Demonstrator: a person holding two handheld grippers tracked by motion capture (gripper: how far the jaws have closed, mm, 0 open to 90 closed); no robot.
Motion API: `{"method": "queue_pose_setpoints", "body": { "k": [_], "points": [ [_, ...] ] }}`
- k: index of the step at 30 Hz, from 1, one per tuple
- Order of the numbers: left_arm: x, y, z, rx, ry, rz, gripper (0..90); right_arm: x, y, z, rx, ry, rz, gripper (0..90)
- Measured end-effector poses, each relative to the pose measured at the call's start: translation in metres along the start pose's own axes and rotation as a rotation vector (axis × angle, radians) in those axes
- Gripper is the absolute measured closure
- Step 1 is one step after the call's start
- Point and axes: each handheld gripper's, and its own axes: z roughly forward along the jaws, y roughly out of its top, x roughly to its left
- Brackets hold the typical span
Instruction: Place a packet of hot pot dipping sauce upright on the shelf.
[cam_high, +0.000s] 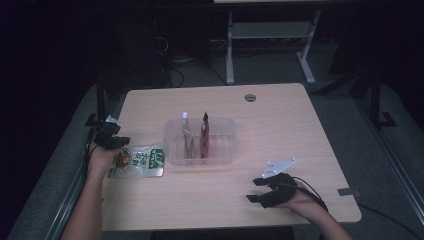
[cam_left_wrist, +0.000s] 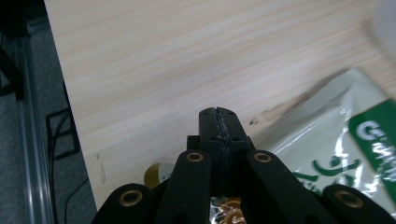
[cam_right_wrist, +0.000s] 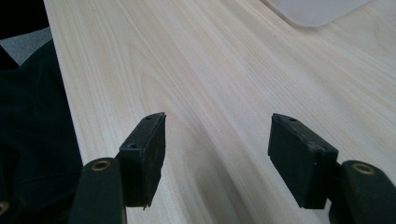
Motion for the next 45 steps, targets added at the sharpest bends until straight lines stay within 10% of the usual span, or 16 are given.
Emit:
{"method": "queue_pose_setpoints", "body": {
  "k": [21,27,32,45],
  "points": [
    [-0.005,-0.039,-0.018,0.092,-0.028,0.001,89.8,0.001,0.0,-0.001,-0.007,-0.003,-0.004,36.0],
    [-0.005,-0.052,-0.029,0.039,-0.055,-0.022,89.5,0.001,0.0,-0.003,-0.009,-0.007,-0.003,36.1],
    [-0.008,-0.05,-0.043,-0.047,-0.139,0.011,64.4,0.002,0.001,-0.002,-0.006,-0.006,-0.011,36.1],
    [-0.014,-0.059,-0.016,0.035,-0.261,0.029,37.3,0.002,0.001,-0.002,-0.004,-0.008,-0.014,36.2]
  ]
}}
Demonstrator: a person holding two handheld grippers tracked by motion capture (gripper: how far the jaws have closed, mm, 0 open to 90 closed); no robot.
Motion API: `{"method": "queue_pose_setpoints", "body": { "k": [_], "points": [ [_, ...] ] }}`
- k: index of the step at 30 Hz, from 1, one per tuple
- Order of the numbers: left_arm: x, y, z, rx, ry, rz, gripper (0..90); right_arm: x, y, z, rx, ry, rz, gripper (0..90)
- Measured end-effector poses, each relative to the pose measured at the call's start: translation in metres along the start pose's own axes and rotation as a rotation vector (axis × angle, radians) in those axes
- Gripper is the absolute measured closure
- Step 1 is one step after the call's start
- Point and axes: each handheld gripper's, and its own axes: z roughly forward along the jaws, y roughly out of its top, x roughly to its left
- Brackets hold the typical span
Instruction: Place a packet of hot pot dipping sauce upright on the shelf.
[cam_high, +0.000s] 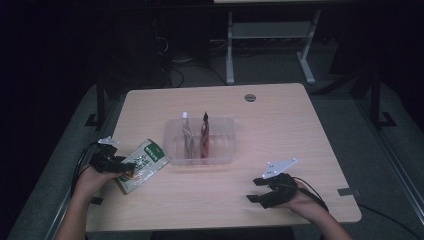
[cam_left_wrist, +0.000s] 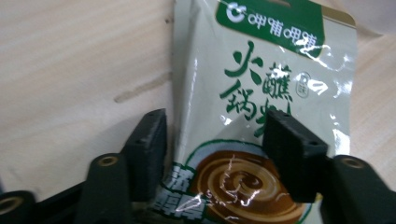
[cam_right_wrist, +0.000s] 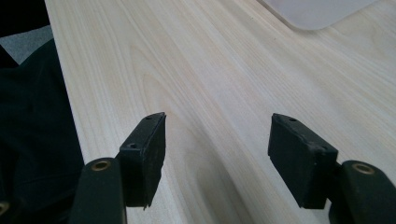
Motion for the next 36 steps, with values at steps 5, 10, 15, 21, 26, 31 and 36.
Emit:
{"method": "queue_pose_setpoints", "body": {
  "k": [5,10,15,21,26,31,36],
  "points": [
    [-0.002,-0.001,0.0,-0.002,0.007,0.01,40.5,0.001,0.0,0.001,0.002,0.001,-0.003,36.2],
    [0.0,-0.002,-0.001,-0.016,-0.003,0.009,54.2,0.001,0.0,0.001,0.004,0.003,0.0,36.2],
    [0.002,-0.002,-0.002,-0.001,-0.027,0.01,68.7,0.001,0.0,0.001,0.008,0.004,0.003,36.3],
    [0.003,-0.002,-0.002,-0.011,-0.051,0.0,80.7,0.001,0.0,0.001,0.006,0.003,0.004,36.4],
    [0.002,-0.001,-0.005,-0.019,-0.052,-0.007,89.0,0.001,0.001,0.0,0.004,0.002,0.006,36.4],
    [0.001,-0.002,-0.012,-0.028,-0.047,-0.045,89.6,0.0,0.0,-0.001,-0.002,-0.001,0.007,36.4],
    [-0.001,-0.004,-0.022,-0.034,-0.031,-0.053,89.6,0.0,0.0,-0.001,-0.005,-0.001,0.01,36.4]
  ]
}}
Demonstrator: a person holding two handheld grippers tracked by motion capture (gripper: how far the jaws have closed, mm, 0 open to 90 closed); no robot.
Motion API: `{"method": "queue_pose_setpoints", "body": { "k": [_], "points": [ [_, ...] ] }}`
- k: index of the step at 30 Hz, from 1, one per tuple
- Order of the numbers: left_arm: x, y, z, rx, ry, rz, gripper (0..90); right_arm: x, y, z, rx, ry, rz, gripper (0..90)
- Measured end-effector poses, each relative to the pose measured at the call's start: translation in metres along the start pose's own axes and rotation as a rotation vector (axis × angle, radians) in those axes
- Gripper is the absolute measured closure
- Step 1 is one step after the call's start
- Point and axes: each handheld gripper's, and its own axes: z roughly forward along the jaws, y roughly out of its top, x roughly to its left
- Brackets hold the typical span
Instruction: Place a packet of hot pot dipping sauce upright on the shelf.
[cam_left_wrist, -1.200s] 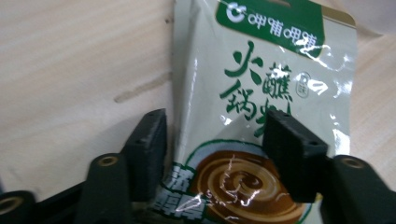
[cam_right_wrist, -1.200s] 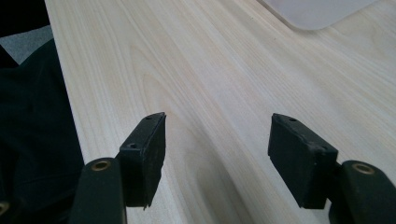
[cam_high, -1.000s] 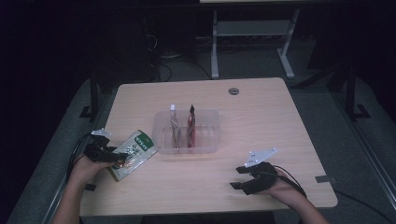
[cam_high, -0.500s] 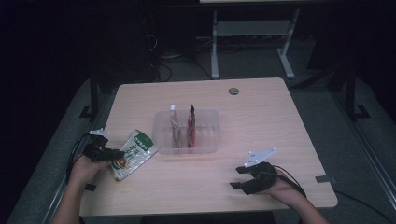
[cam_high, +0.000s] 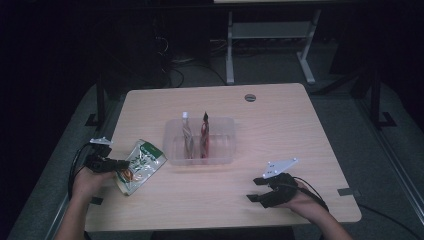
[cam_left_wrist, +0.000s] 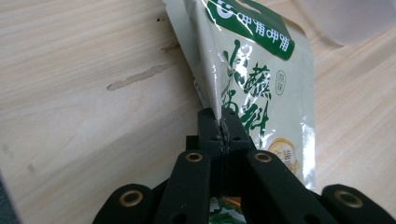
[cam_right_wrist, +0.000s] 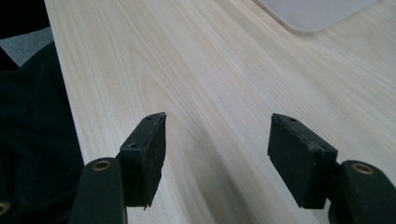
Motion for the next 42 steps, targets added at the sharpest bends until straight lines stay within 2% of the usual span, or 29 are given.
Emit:
{"method": "queue_pose_setpoints", "body": {
  "k": [4,10,13,20,23,25,29,31,33,34,36,37,40,41,42],
  "points": [
    [-0.002,-0.006,-0.014,-0.01,0.018,-0.01,89.6,0.001,0.0,0.0,-0.002,-0.001,-0.005,36.3],
    [-0.004,-0.015,-0.026,-0.039,0.002,-0.02,89.7,0.002,0.0,0.0,-0.002,-0.002,-0.002,36.4],
    [-0.012,-0.021,-0.038,-0.069,0.005,-0.012,89.7,0.0,0.0,0.0,-0.003,-0.005,-0.012,37.3],
    [-0.03,-0.03,-0.057,-0.112,-0.017,0.013,89.7,0.0,0.001,-0.001,-0.007,0.016,-0.001,39.0],
    [-0.039,-0.032,-0.061,-0.117,-0.023,0.028,89.7,-0.001,0.001,-0.001,-0.01,0.017,0.009,39.1],
    [-0.041,-0.032,-0.062,-0.12,-0.025,0.039,89.7,-0.002,0.001,-0.002,-0.009,0.009,-0.001,39.1],
    [-0.056,-0.036,-0.064,-0.123,-0.043,0.053,89.8,-0.001,0.001,-0.002,-0.016,0.016,0.008,39.1],
    [-0.058,-0.037,-0.065,-0.118,-0.046,0.064,89.8,-0.002,0.001,-0.002,-0.016,0.018,0.01,39.0],
    [-0.067,-0.037,-0.065,-0.129,-0.069,0.075,89.8,-0.002,0.001,-0.002,-0.02,0.02,0.014,39.1],
    [-0.067,-0.037,-0.065,-0.129,-0.069,0.075,89.9,-0.002,0.001,-0.002,-0.02,0.02,0.014,39.1],
    [-0.073,-0.035,-0.066,-0.132,-0.086,0.091,89.9,-0.003,0.002,-0.002,-0.023,0.019,0.016,39.2],
    [-0.079,-0.032,-0.065,-0.137,-0.103,0.113,89.9,-0.003,0.002,-0.003,-0.024,0.021,0.017,39.3],
    [-0.087,-0.029,-0.064,-0.143,-0.115,0.127,89.8,-0.003,0.003,-0.005,-0.032,0.025,0.026,39.5],
    [-0.093,-0.026,-0.063,-0.145,-0.133,0.148,89.9,-0.003,0.004,-0.006,-0.038,0.028,0.034,41.1],
    [-0.097,-0.025,-0.063,-0.145,-0.145,0.149,89.9,-0.004,0.004,-0.007,-0.045,0.035,0.037,41.8]
  ]
}}
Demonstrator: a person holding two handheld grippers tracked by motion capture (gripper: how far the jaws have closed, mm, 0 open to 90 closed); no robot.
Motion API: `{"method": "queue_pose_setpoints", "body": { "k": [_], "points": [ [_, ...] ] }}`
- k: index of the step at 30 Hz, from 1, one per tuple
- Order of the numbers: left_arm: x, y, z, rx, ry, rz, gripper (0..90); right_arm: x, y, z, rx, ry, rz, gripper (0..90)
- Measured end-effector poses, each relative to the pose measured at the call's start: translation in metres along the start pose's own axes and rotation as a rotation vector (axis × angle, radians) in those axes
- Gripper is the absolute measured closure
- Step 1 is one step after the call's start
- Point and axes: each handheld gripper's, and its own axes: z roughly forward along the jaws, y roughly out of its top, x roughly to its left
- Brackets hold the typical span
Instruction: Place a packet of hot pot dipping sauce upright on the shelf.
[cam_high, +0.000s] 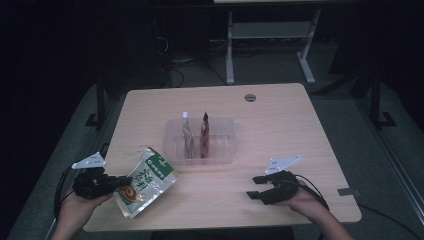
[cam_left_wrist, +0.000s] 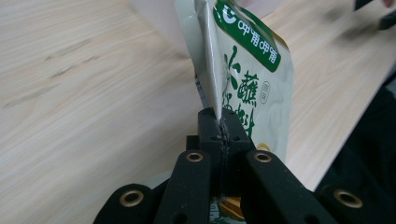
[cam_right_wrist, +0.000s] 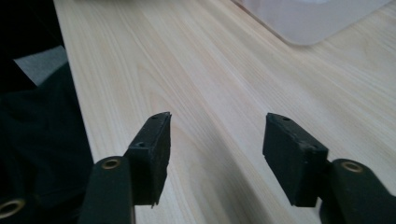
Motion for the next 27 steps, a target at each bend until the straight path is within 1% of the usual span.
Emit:
{"method": "queue_pose_setpoints", "body": {
  "k": [1,2,3,4,5,6,7,8,9,10,11,12,15,16,17,18,19,21,22,23,27],
  "points": [
    [-0.002,0.002,0.001,0.0,-0.01,0.013,89.9,0.0,0.0,-0.001,-0.008,0.005,0.007,41.8],
    [-0.002,0.002,0.001,0.0,-0.01,0.013,89.9,0.0,0.0,-0.001,-0.008,0.005,0.007,41.8],
    [-0.008,0.005,0.005,-0.006,-0.022,0.023,89.8,-0.002,0.001,-0.002,-0.02,0.008,0.012,41.7],
    [-0.008,0.005,0.005,-0.006,-0.022,0.023,89.9,-0.002,0.001,-0.002,-0.02,0.008,0.012,41.7],
    [-0.013,0.009,0.01,-0.005,-0.03,0.04,89.8,-0.002,0.002,-0.004,-0.026,0.014,0.018,41.7],
    [-0.013,0.009,0.01,-0.005,-0.03,0.04,89.9,-0.003,0.002,-0.005,-0.028,0.016,0.017,41.3],
    [-0.018,0.012,0.016,-0.003,-0.043,0.06,89.9,-0.003,0.003,-0.005,-0.029,0.019,0.022,40.4],
    [-0.018,0.012,0.016,-0.003,-0.043,0.06,89.9,-0.003,0.003,-0.005,-0.029,0.019,0.022,40.4],
    [-0.023,0.016,0.022,0.0,-0.061,0.073,89.9,-0.003,0.005,-0.007,-0.04,0.03,0.029,39.1],
    [-0.023,0.016,0.022,0.0,-0.061,0.073,89.8,-0.003,0.005,-0.007,-0.04,0.03,0.029,39.1],
    [-0.028,0.021,0.028,0.002,-0.078,0.085,89.8,-0.003,0.007,-0.008,-0.047,0.037,0.029,36.1],
    [-0.031,0.024,0.032,0.003,-0.089,0.092,89.8,-0.003,0.009,-0.009,-0.046,0.046,0.033,32.7],
    [-0.039,0.032,0.043,0.004,-0.108,0.115,89.9,-0.001,0.012,-0.011,-0.057,0.07,0.014,26.0],
    [-0.039,0.032,0.043,0.004,-0.108,0.115,89.8,-0.001,0.012,-0.011,-0.057,0.07,0.014,26.0],
    [-0.041,0.034,0.046,0.007,-0.116,0.127,89.8,0.0,0.013,-0.011,-0.066,0.073,0.009,25.8],
    [-0.044,0.037,0.05,0.007,-0.124,0.134,89.8,0.001,0.014,-0.012,-0.074,0.088,0.002,25.5],
    [-0.049,0.042,0.058,0.017,-0.148,0.148,89.8,0.001,0.014,-0.012,-0.08,0.084,0.004,27.3],
    [-0.054,0.046,0.065,0.02,-0.16,0.158,89.8,-0.001,0.015,-0.012,-0.091,0.09,0.003,28.3],
    [-0.054,0.046,0.065,0.02,-0.16,0.158,89.8,-0.001,0.015,-0.013,-0.096,0.09,0.008,29.0],
    [-0.058,0.05,0.072,0.025,-0.168,0.172,89.8,-0.002,0.015,-0.014,-0.102,0.09,0.004,30.0],
    [-0.066,0.059,0.084,0.03,-0.194,0.202,89.8,-0.003,0.018,-0.016,-0.123,0.094,0.001,33.8]
  ]
}}
